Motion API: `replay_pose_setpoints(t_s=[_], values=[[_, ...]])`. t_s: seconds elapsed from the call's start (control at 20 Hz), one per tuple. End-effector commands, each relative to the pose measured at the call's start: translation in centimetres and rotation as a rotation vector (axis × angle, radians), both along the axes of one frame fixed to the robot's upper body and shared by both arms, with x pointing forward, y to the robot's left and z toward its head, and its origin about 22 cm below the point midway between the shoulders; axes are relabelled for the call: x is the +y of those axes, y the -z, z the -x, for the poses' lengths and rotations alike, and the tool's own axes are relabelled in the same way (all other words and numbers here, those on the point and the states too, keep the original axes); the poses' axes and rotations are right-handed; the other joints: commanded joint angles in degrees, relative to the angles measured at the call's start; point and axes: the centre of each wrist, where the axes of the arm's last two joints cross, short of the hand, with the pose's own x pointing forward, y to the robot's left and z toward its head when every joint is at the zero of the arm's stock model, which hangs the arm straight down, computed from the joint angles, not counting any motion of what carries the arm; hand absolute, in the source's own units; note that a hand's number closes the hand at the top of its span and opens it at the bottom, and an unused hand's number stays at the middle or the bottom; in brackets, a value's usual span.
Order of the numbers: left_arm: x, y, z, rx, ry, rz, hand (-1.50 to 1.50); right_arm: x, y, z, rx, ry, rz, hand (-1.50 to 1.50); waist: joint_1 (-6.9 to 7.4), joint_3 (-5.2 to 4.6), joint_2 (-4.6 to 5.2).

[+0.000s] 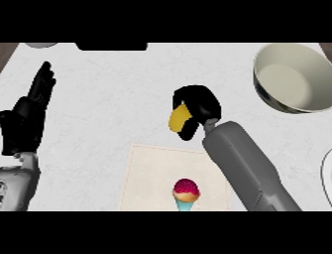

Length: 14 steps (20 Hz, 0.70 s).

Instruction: Pick the lemon from the placemat and place it in the bowl

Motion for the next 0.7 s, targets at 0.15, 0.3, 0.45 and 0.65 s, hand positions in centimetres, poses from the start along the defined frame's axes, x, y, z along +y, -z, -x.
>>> replay_pose_setpoints(t_s=[0.15,0.3,0.45,0.65], values=[[-0.8,-0.2,-0.2,0.01,0.069,0.001,0.0,1.2,-8.2,-2.7,-0.185,0.556,-0.319,1.5,4.34,-0.2,-0.44],[-1.6,0.7,-0.4,0.002,0.064,-0.011,0.0,3.3,-9.8,-2.8,-0.278,0.705,-0.327,1.5,4.0,-0.37,-0.21],[-0.8,0.2,-1.2,0.025,0.052,0.005,0.0,4.9,-10.6,-3.3,-0.336,0.844,-0.272,1.5,2.68,-0.37,-0.15],[-1.5,0.6,-0.9,0.01,0.021,-0.008,0.0,6.2,-11.7,-3.6,-0.388,0.941,-0.277,1.5,1.68,-0.25,-0.23]])
